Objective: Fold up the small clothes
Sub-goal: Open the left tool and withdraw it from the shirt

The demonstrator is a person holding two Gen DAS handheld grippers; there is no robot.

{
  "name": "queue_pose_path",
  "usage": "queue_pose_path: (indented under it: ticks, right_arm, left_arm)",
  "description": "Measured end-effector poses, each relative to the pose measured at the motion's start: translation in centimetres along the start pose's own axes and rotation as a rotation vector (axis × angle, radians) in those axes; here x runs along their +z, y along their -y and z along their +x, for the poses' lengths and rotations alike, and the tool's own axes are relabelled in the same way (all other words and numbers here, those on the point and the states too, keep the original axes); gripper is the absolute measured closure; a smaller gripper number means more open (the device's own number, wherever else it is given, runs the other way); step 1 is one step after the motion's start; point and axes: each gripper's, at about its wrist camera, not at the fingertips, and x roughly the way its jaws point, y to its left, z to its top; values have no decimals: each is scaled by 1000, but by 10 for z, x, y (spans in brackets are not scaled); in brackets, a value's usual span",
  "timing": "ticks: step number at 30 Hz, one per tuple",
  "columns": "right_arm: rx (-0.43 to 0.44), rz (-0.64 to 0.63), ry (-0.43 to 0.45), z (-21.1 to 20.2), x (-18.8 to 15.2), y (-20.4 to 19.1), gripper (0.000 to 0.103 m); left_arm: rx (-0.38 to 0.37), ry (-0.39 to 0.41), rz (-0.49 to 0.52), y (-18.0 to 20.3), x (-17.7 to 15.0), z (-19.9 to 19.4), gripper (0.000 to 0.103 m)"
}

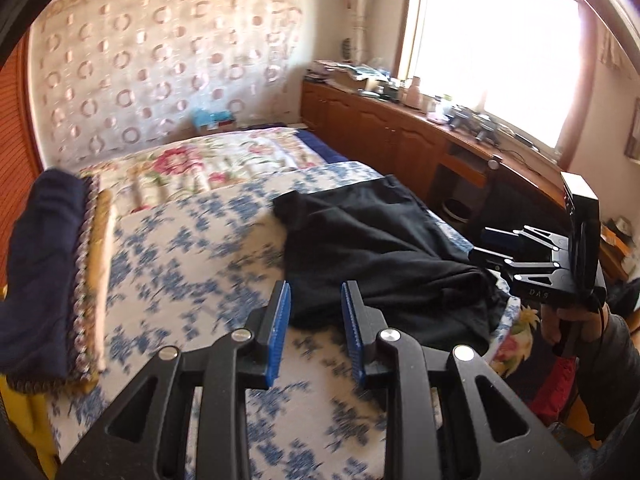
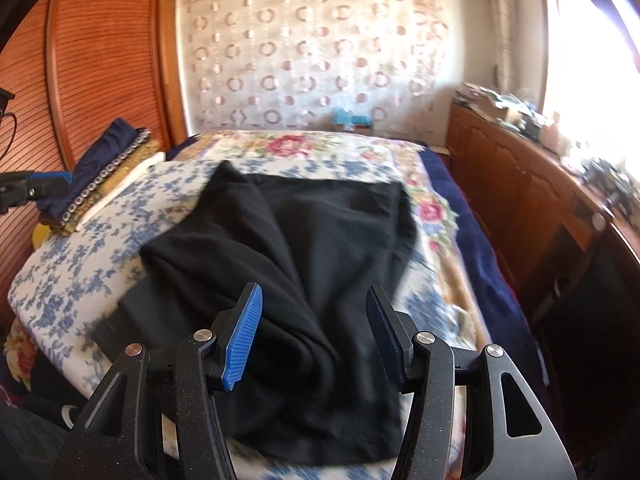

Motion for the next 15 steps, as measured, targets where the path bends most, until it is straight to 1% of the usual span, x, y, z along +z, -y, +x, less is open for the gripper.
queue_pose_path:
  ticks: [4, 7, 10, 15]
  right_arm:
    - [45, -48, -2, 17, 16, -24, 48]
    - [64, -66, -3, 26, 23, -37, 48]
    - [86, -82, -3, 35, 30, -49, 48]
    - [110, -125, -16, 46, 38, -69, 48]
  left_arm:
    - [44, 1, -21, -14, -11, -2, 79]
    - [92, -1, -21, -19, -20, 0, 79]
    - [71, -11, -59, -27, -28, 6, 79]
    - [84, -36, -64, -31, -40, 16, 79]
